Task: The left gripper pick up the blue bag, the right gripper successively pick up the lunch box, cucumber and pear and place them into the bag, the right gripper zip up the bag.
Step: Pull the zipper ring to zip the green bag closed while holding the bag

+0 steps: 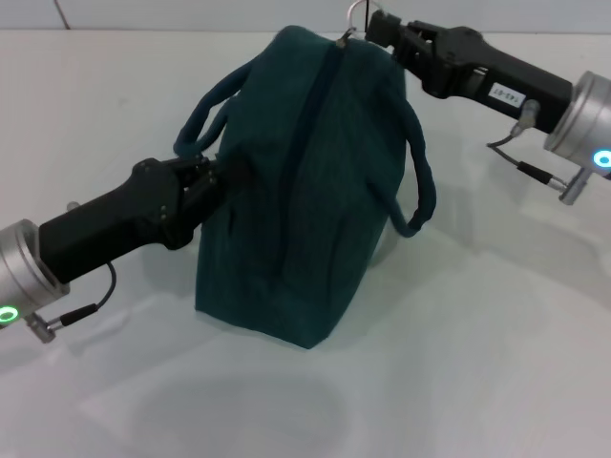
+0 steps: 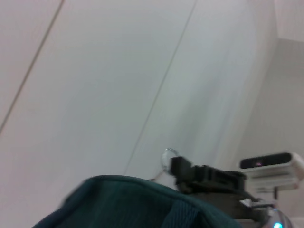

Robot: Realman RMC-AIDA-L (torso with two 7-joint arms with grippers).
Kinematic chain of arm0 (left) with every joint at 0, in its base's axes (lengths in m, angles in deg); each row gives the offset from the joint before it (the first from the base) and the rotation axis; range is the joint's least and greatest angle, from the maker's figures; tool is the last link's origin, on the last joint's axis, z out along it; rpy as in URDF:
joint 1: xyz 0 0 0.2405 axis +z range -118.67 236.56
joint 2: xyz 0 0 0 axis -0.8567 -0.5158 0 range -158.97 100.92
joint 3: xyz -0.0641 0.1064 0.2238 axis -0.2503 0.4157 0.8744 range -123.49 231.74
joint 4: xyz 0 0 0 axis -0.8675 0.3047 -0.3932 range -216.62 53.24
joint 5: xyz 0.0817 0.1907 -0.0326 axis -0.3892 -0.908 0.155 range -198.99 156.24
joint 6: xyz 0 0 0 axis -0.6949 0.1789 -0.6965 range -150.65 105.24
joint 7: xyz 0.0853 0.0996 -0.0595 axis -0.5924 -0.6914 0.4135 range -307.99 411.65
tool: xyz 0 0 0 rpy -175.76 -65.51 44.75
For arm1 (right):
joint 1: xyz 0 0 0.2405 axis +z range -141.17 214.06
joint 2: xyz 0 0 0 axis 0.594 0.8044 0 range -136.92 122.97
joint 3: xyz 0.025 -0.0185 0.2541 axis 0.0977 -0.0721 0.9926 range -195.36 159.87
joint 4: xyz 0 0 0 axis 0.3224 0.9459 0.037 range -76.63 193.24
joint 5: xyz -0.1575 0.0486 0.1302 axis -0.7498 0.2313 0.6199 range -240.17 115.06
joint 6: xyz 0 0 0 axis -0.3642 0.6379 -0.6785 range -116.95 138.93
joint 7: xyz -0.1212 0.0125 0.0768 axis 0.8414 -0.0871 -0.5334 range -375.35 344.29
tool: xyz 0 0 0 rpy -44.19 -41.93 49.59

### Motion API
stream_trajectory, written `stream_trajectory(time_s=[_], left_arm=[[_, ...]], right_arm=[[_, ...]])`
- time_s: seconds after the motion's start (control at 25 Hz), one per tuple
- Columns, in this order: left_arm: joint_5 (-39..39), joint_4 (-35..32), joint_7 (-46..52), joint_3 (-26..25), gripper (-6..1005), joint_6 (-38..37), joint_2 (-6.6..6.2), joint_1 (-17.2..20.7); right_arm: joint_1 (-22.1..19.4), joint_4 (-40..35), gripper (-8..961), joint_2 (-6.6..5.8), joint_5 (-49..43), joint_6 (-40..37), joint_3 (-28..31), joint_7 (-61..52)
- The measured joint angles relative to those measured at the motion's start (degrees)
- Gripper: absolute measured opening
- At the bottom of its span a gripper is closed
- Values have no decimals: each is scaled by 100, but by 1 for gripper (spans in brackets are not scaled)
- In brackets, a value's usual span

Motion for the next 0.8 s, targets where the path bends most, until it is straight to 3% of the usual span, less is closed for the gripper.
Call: stream_trajectory(time_s=[0.72,0.8], left_arm=[[380,220,-286,-249,220,404,3,64],[403,197,-262,-445,301,405,6,116]], right_arm=[[-92,-80,0,-20,58,13,11,154],[-91,-75,0,-25,58,14,28,164]])
